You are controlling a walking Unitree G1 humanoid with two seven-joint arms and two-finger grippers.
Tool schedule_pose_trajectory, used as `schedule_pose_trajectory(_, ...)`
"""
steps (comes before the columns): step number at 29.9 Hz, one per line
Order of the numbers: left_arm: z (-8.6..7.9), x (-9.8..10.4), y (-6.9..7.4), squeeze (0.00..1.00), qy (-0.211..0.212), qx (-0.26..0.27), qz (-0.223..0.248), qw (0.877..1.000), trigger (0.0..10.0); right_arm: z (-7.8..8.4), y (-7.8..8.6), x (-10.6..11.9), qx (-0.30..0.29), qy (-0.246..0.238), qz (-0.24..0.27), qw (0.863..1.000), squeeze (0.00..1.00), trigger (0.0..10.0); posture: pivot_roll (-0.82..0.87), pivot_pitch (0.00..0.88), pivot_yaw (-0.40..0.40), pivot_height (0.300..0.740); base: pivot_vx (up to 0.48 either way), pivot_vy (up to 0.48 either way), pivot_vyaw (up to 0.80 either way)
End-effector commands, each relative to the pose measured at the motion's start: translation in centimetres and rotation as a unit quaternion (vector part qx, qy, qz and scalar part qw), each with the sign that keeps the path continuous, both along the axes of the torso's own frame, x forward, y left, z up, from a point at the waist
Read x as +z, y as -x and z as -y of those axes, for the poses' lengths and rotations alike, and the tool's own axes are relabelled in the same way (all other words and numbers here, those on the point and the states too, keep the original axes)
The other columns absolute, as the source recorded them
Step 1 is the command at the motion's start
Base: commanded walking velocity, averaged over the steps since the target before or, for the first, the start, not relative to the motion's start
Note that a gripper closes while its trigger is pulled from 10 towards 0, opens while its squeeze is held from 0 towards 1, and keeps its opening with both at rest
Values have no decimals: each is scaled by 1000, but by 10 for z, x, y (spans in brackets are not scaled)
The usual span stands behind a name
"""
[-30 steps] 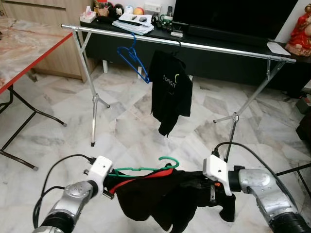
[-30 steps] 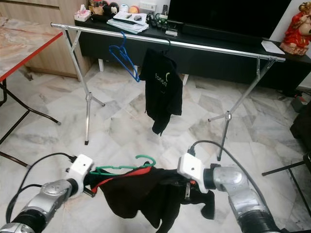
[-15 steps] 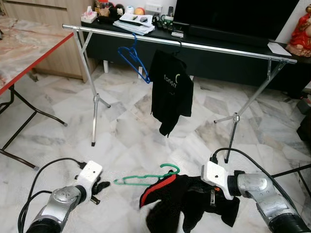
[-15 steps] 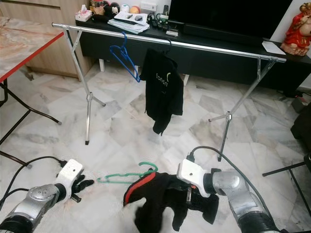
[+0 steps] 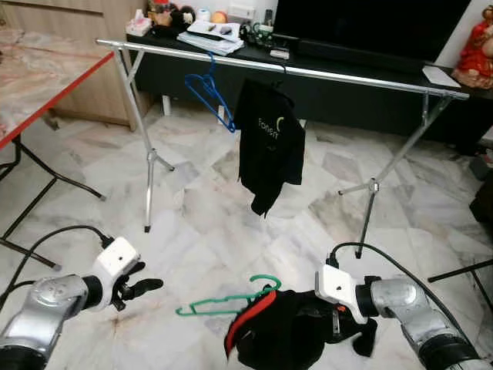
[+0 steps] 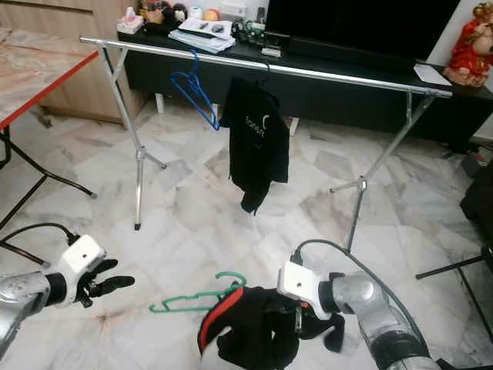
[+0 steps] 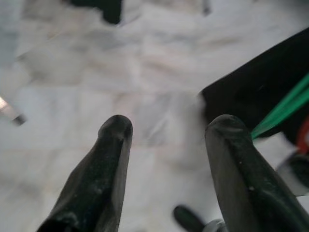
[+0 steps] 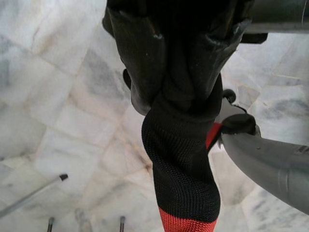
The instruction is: Hang hanger
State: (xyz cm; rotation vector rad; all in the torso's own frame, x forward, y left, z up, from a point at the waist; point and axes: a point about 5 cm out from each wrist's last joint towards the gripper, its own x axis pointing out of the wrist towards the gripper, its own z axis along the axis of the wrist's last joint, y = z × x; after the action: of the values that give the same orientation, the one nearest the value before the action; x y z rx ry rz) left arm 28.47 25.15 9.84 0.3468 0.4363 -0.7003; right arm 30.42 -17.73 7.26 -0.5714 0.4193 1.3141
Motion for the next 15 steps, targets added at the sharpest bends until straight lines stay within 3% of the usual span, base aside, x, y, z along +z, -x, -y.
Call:
schedule_pose_trajectory(1,5,7,3,1000,21,-25,0,999,10000,-1,-1,2,13,4,5,1000,0,10000,9,99,-112,740,0,0,0)
schedule_pose_trajectory(3,19,14,13,1000,53,-82,-25,995,10000,-6,0,-5,12,13,6,1000,0,10000,32,85,-112,740,0,0,0)
schedule_pose_trajectory(7,36,10,14,1000,45,-108,-31,993,10000,-13,-10,-4,-31,-2,36,999,0,10000,40,76,-110,740,0,0,0)
schedule_pose_trajectory(8,43,6,10,349,45,-103,-26,993,10000,-17,-12,-2,-37,-12,43,998,0,10000,40,71,-108,740,0,0,0)
schedule_pose_trajectory(9,50,1,8,0,39,-109,-30,993,10000,-21,-14,-1,-39,-19,47,998,0,10000,36,66,-105,740,0,0,0)
schedule_pose_trajectory(14,65,-1,7,0,45,-129,-38,990,10000,-28,-19,4,-46,-31,58,997,0,10000,36,60,-100,740,0,0,0)
schedule_pose_trajectory(15,68,-3,5,0,26,-132,-41,990,10000,-30,-19,5,-41,-36,53,997,0,10000,40,60,-101,740,0,0,0)
